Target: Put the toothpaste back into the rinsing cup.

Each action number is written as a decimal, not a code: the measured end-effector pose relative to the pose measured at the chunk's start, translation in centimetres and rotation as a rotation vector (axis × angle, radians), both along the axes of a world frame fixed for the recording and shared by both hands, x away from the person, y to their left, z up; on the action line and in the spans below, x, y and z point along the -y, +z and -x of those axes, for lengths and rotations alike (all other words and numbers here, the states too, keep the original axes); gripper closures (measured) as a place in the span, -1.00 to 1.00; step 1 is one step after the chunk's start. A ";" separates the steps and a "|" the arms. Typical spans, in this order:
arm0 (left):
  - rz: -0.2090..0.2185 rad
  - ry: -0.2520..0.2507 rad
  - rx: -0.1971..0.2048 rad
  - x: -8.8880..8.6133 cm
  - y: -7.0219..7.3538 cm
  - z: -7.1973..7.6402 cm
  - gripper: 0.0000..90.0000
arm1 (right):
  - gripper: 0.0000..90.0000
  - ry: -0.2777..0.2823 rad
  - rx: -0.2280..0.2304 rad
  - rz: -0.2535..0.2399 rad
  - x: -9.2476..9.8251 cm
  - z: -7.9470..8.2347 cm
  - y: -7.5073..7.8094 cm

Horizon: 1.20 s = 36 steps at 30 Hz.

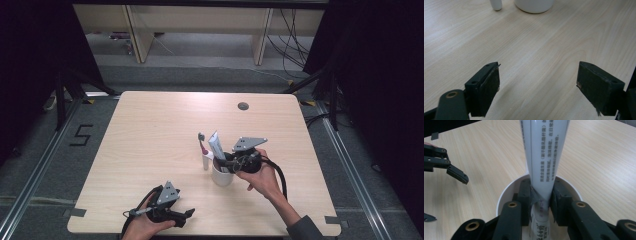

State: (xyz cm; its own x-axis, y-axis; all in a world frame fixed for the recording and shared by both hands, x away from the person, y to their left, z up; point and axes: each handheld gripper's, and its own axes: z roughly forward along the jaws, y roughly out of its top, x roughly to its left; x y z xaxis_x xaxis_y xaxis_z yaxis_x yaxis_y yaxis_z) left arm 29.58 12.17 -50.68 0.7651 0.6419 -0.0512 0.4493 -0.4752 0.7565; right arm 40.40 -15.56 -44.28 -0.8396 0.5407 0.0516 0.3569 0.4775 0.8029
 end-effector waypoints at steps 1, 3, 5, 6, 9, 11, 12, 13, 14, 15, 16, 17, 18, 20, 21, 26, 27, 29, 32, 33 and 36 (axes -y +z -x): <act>0.015 0.001 -0.003 0.1 0.0 0.0 -0.60 | 0.58 -0.001 -0.003 0.000 0.0 0.0 0.0; 0.012 -0.001 -0.003 0.1 0.0 0.0 -0.60 | 0.56 -0.008 -0.017 -0.013 0.0 0.1 0.0; -0.003 -0.005 -0.001 0.0 0.0 0.0 -0.60 | 0.52 -0.008 -0.019 -0.014 0.1 0.2 0.1; -0.003 -0.006 0.000 0.0 0.0 0.0 -0.60 | 0.50 -0.006 -0.007 -0.016 0.1 0.2 0.1; -0.001 -0.003 0.001 0.0 0.0 0.0 -0.60 | 0.44 -0.006 0.013 -0.020 0.2 0.0 0.2; -0.002 -0.004 0.001 0.0 0.0 0.0 -0.60 | 0.41 -0.002 0.006 -0.025 0.3 0.0 0.3; 0.001 -0.002 0.000 0.0 0.0 0.0 -0.60 | 0.40 -0.005 -0.006 -0.027 0.3 0.1 0.4; 0.009 -0.005 -0.003 0.1 0.0 0.0 -0.60 | 0.38 -0.011 0.006 -0.030 0.3 0.1 0.4; -0.003 -0.007 0.000 0.0 0.0 0.0 -0.60 | 0.38 -0.009 0.002 -0.030 0.4 0.1 0.5; -0.003 -0.006 0.000 0.0 0.0 0.0 -0.60 | 0.38 -0.004 -0.003 -0.031 0.4 0.1 0.5; -0.003 -0.007 0.000 0.0 0.0 0.0 -0.60 | 0.38 -0.005 -0.005 -0.030 0.5 0.1 0.6; 0.010 -0.003 -0.003 0.1 -0.1 0.0 -0.60 | 0.38 -0.006 -0.002 -0.029 0.5 0.1 0.5; 0.006 -0.009 -0.004 0.1 0.0 0.0 -0.60 | 0.38 -0.009 -0.001 -0.030 0.5 0.1 0.6; -0.005 -0.009 -0.001 0.0 0.0 0.0 -0.60 | 0.37 -0.023 0.007 -0.034 0.6 0.0 0.6; 0.005 -0.004 -0.001 0.1 -0.1 0.0 -0.60 | 0.37 -0.021 0.013 -0.031 0.6 0.0 0.6; 0.008 -0.008 -0.006 0.1 -0.1 0.0 -0.60 | 0.37 -0.016 0.013 -0.032 0.7 0.0 0.7; 0.008 -0.007 -0.006 0.1 -0.1 0.0 -0.60 | 0.36 -0.015 0.015 -0.032 0.7 0.0 0.7; 0.006 -0.004 -0.005 0.1 -0.1 0.0 -0.60 | 0.35 -0.016 0.016 -0.032 0.7 0.0 0.7; 0.008 -0.004 -0.002 0.1 -0.1 0.0 -0.60 | 0.33 -0.020 0.012 -0.033 0.8 0.0 0.8; 0.006 -0.004 -0.001 0.1 -0.1 0.0 -0.60 | 0.32 -0.021 0.019 -0.029 0.8 0.0 0.8; -0.003 -0.006 0.002 0.0 0.0 0.0 -0.60 | 0.29 -0.025 0.001 -0.040 0.9 0.1 0.9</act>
State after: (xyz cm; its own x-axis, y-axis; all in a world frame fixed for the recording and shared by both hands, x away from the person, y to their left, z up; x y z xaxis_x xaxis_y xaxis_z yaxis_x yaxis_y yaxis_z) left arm 29.60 12.13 -50.70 0.7690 0.6375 -0.0482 0.4451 -0.4798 0.7561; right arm 40.29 -16.46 -43.36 -0.8262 0.5587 0.0726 0.3670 0.4360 0.8217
